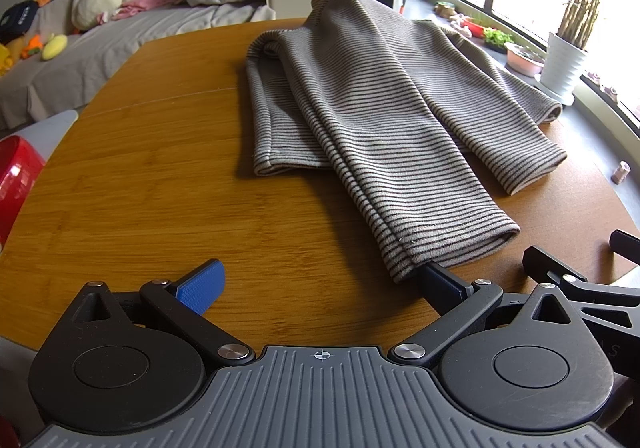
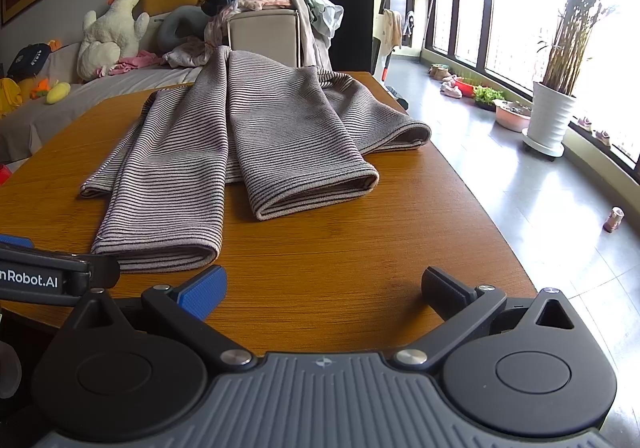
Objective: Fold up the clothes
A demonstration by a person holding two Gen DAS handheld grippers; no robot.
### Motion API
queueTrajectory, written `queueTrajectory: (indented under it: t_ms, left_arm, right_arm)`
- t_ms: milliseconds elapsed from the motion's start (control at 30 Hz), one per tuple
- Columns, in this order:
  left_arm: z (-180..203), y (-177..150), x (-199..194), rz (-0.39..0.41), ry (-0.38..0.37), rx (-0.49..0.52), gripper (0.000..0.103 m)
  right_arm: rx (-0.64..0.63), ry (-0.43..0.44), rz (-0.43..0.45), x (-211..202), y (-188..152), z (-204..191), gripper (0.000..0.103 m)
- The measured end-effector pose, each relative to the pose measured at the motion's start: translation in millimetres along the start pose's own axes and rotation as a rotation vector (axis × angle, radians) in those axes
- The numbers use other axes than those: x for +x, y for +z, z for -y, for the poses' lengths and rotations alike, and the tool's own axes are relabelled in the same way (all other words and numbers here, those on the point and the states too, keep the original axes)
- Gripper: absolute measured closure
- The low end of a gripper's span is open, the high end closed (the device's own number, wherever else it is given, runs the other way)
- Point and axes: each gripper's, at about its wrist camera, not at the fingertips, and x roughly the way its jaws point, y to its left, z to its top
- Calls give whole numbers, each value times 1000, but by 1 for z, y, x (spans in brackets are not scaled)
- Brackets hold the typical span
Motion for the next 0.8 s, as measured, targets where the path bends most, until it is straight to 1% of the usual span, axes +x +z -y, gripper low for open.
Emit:
queueTrajectory:
  t_ms: [267, 400, 467, 567, 600, 633, 800]
  left_arm:
    - [0, 0, 1, 6, -3, 2, 0]
    - [-1, 1, 0, 3, -7, 6, 0]
    - [-5, 4, 1, 0, -27, 8, 0]
    - [-18, 16, -1, 19, -110, -30, 0]
    - [-22, 21, -2, 41, -128, -30, 0]
    - [-25, 28, -3, 64, -145, -29, 0]
    - [-33, 67, 13, 113, -215, -13, 0]
  right_arm:
    - [-4, 11, 5, -1, 0, 1, 0]
    - [6, 76, 21, -5, 5, 8, 0]
    - [12, 109, 28, -7, 8, 12, 0]
    - [19, 158, 39, -10, 13, 17, 0]
    - [21, 172, 45, -10, 15, 19, 0]
    - [20, 176, 58, -2, 25, 19, 0]
    - [13, 191, 127, 37, 71, 23, 0]
